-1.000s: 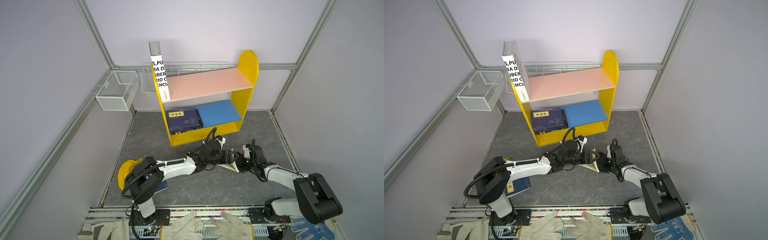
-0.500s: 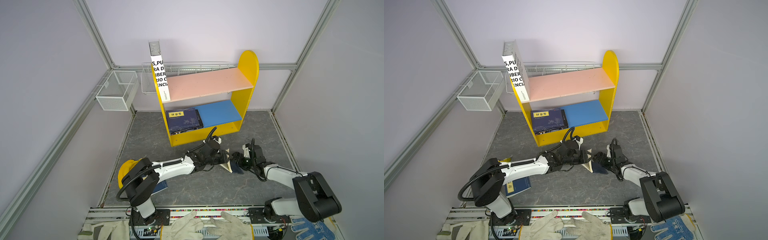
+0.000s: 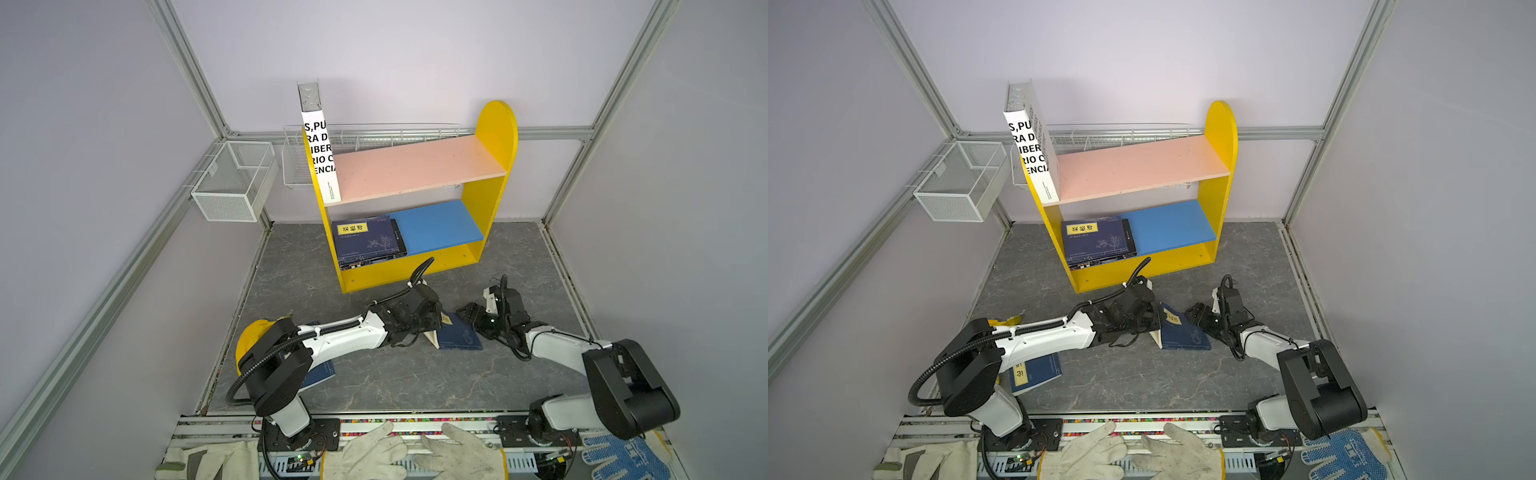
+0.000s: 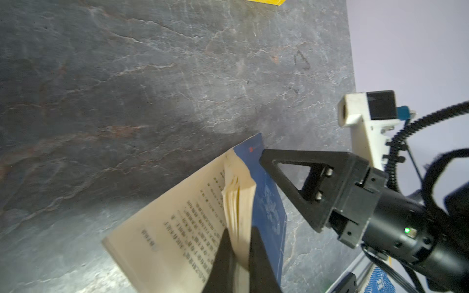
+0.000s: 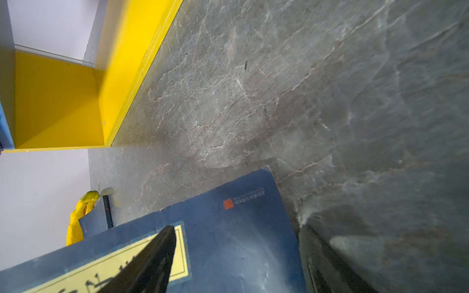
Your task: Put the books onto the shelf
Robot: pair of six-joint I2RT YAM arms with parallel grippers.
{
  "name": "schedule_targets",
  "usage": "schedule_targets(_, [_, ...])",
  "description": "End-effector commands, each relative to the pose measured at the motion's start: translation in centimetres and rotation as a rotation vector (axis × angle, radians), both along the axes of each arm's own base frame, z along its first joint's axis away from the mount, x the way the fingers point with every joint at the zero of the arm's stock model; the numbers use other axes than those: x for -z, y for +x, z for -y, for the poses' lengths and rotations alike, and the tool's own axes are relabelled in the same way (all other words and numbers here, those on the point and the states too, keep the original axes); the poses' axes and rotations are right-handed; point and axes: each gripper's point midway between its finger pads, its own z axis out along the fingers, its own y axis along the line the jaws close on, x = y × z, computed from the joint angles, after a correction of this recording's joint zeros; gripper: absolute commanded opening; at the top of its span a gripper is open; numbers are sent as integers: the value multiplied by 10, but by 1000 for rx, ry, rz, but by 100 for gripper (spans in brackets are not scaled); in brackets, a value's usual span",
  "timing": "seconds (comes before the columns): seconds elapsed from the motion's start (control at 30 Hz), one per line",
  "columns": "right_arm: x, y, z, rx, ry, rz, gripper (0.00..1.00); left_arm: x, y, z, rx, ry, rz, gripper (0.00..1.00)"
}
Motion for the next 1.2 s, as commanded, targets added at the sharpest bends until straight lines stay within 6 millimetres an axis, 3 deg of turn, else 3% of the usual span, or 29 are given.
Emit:
schedule_targets(0.0, [17,-28,12,11,-75,-125,82,-4,1,-9,5,67,33,0])
schedule_targets(0.2, [-48,-16,17,29,-69,60,99,-36,2,-24,29,70,120,0])
schedule_targets(0.33, [-89,-24,1,-83,1,139,95,-72,6,-40,36,25,194,0])
schedule_targets(0.5, [-122,-39,-28,-217,223,221,92,-135,8,-69,43,-90,305,0])
schedule_targets(0.7, [-161,-46,-57,-334,477,318,92,-210,-7,-111,76,-130,447,0])
schedule_targets(0.9, [-210,-56,-72,-433,606,436,92,-257,-25,-132,87,-193,540,0])
schedule_targets(1.17, [-258,-76,-82,-540,653,547,92,-299,-43,-133,148,-308,605,0])
